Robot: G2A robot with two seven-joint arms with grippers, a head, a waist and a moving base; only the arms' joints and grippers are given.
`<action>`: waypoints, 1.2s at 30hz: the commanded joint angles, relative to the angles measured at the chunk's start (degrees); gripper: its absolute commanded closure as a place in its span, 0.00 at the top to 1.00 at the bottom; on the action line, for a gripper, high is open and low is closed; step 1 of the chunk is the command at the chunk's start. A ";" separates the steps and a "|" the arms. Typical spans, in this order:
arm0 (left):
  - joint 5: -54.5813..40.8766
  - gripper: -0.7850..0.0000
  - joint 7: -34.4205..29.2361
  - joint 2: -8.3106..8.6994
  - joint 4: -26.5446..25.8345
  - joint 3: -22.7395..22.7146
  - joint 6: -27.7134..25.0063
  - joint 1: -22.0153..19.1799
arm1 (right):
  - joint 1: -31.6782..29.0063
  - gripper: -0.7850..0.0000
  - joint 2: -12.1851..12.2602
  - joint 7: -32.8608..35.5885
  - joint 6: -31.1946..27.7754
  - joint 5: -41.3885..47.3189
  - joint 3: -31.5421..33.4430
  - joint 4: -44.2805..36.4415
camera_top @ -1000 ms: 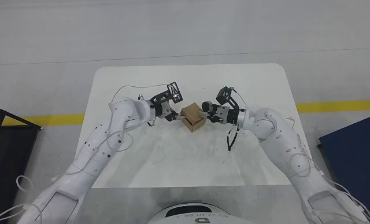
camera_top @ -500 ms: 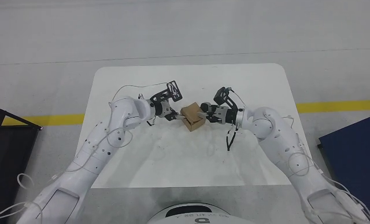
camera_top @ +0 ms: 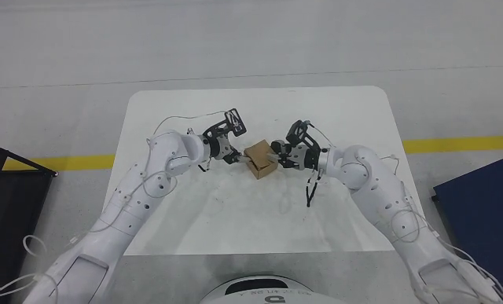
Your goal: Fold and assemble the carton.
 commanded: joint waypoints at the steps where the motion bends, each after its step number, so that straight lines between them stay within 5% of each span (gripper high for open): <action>1: -0.19 1.00 -0.18 -0.02 0.04 -0.05 0.22 -0.04 | -0.12 0.33 0.04 0.02 0.12 -0.29 -0.03 -0.31; 13: -0.37 1.00 -0.55 0.09 -0.08 -0.65 1.11 0.29 | -0.45 0.29 0.22 0.19 1.80 -2.57 -0.27 -1.85; 27: 0.06 1.00 -0.60 1.54 -6.25 -5.23 1.46 4.06 | -1.49 0.38 0.48 -0.09 5.02 -6.60 -0.31 -4.82; 36: 3.72 1.00 -2.37 0.68 -6.98 -0.89 2.77 2.19 | -2.72 0.41 0.70 -0.10 6.68 -8.73 -0.19 -7.10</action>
